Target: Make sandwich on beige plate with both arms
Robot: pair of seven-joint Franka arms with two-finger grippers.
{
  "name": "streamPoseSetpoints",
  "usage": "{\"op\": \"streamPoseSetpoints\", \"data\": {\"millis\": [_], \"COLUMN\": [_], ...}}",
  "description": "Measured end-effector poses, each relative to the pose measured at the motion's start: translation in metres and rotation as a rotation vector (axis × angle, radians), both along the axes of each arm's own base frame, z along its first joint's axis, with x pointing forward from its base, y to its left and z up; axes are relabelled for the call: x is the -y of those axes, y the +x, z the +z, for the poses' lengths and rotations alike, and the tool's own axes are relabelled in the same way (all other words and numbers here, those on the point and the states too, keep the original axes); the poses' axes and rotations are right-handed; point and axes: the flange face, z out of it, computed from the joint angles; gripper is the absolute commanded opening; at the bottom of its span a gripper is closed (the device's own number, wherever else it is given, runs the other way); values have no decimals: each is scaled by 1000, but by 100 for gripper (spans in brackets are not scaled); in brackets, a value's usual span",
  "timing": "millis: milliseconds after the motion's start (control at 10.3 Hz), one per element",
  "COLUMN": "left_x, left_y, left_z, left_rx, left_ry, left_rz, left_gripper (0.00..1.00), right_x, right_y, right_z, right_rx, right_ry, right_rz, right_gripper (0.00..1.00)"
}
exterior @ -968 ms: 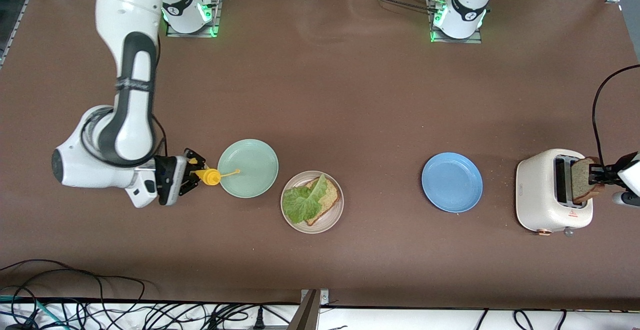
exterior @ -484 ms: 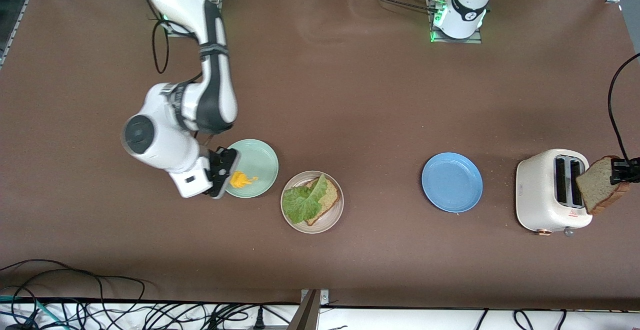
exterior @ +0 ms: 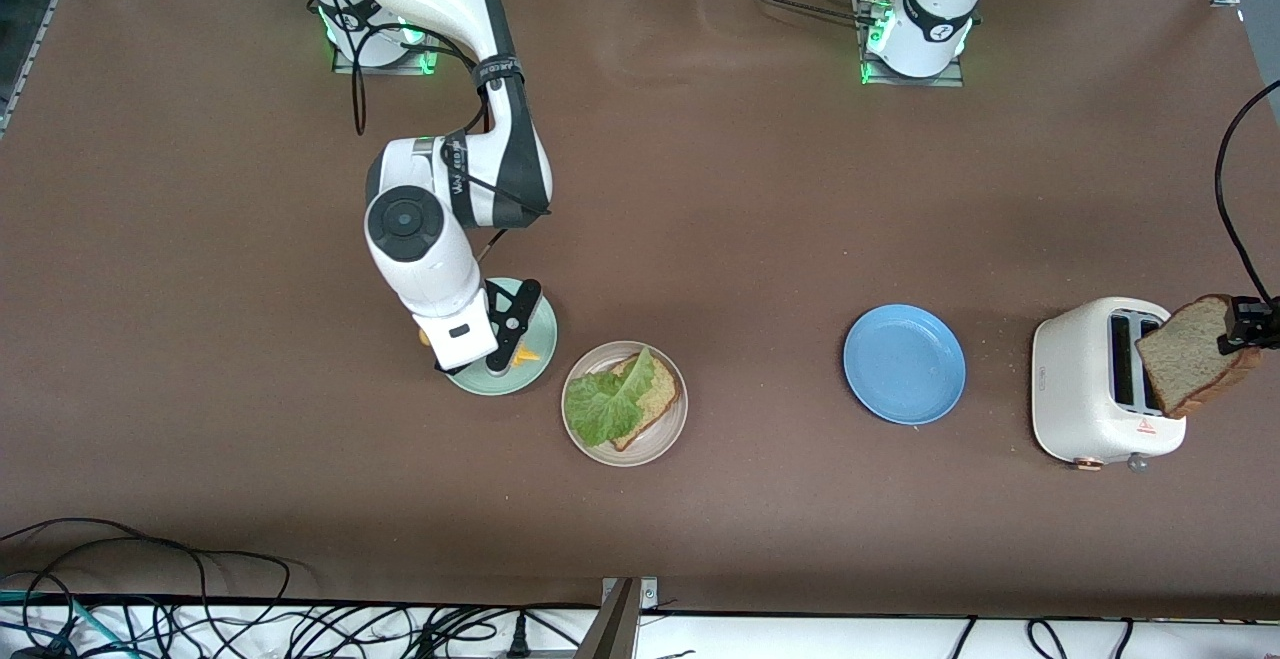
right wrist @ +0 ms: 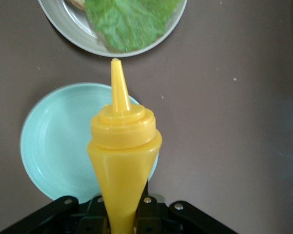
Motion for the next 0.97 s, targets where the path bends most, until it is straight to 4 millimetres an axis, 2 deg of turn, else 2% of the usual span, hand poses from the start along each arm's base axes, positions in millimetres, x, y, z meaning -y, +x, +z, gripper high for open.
{"op": "streamPoseSetpoints", "data": {"millis": [194, 387, 581, 871, 968], "left_x": [-1, -6, -11, -11, -11], "left_y": [-1, -3, -4, -4, -4], "left_z": [-1, -1, -1, -1, -1], "left_rx": [-7, -6, -5, -5, -5], "left_ry": [-4, -29, -48, -48, -48], "left_rz": [3, 18, 33, 33, 32], "left_gripper": [0, 0, 0, 0, 0], "right_x": [-31, -72, -108, -146, -152], "right_y": [-13, -27, -37, -60, -66], "right_z": [1, -5, -23, -53, -58], "right_rx": [66, 171, 283, 405, 419], "right_ry": [-155, -296, -424, -552, -563], "right_rz": [2, 5, 19, 47, 52], "right_gripper": [0, 0, 0, 0, 0]}}
